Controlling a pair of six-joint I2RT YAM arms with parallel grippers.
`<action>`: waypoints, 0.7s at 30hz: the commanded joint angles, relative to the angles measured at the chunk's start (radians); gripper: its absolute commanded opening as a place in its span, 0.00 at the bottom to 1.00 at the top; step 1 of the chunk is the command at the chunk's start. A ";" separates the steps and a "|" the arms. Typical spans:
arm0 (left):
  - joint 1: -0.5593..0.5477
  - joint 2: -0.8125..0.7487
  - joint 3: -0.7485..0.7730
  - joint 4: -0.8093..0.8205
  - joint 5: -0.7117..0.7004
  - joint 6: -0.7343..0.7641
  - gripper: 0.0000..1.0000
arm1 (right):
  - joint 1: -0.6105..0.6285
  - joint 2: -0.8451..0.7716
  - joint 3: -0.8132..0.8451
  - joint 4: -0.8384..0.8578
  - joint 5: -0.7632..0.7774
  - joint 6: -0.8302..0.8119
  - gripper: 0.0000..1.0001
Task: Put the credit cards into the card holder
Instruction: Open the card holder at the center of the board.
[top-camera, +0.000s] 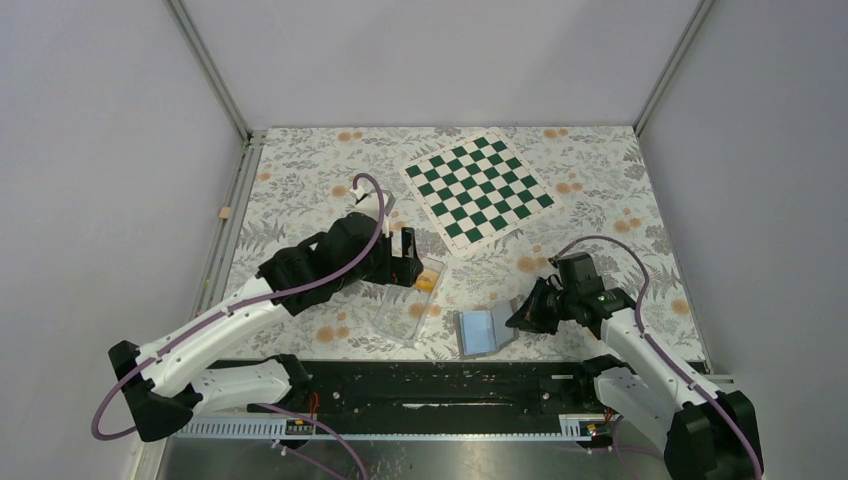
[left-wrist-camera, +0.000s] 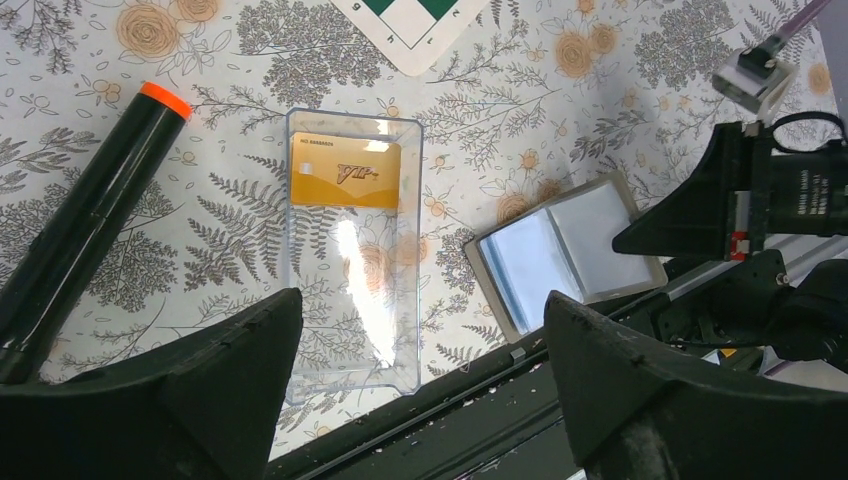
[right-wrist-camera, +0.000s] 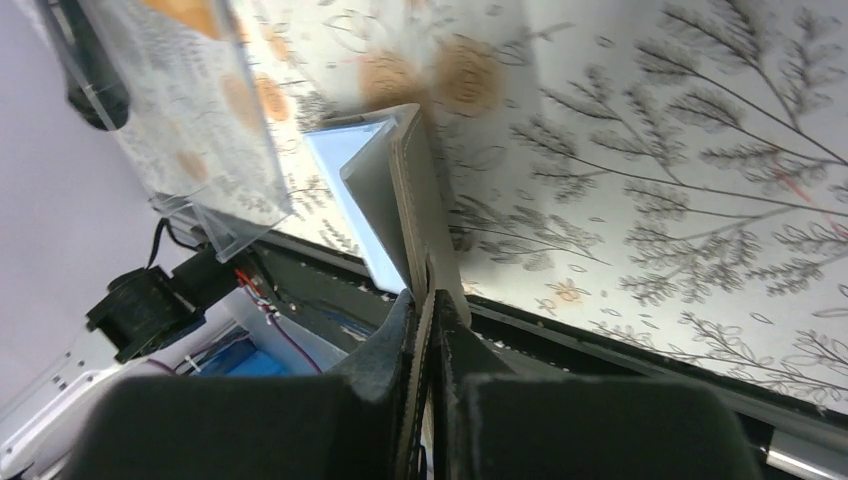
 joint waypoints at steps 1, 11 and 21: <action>0.005 0.004 0.003 0.053 0.027 0.000 0.89 | -0.005 0.006 -0.040 0.002 0.042 0.039 0.00; 0.008 -0.002 -0.006 0.052 0.032 0.003 0.89 | -0.005 -0.057 0.057 -0.221 0.208 -0.077 0.79; 0.040 0.061 -0.008 0.065 0.122 -0.029 0.89 | 0.024 -0.067 0.203 -0.337 0.214 -0.140 0.38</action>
